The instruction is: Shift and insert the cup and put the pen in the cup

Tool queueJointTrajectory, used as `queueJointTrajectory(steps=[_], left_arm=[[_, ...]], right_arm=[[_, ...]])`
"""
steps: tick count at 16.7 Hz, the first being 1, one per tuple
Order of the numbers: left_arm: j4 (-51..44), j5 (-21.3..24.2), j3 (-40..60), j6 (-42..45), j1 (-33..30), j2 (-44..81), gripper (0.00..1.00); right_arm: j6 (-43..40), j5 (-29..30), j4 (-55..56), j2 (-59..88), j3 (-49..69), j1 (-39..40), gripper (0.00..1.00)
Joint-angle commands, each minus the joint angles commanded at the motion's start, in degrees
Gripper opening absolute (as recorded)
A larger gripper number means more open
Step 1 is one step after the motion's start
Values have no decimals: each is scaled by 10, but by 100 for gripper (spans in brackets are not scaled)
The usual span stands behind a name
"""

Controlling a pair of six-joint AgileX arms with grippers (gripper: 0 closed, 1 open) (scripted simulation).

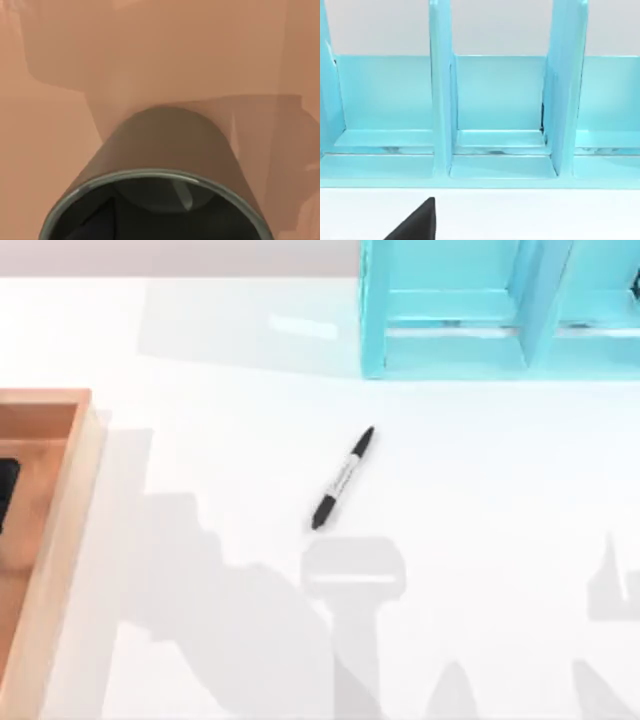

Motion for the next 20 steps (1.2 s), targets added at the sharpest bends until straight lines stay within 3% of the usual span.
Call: queueJointTrajectory(steps=[6,19,20], left_arm=[[23,0,-21,1,1,11,100],[23,0,-21,1,1,11,2],[23,0,-21,1,1,11,0]], right_arm=[[0,0,0,0,0,0,100],[0,0,0,0,0,0,100],[0,0,0,0,0,0,100]])
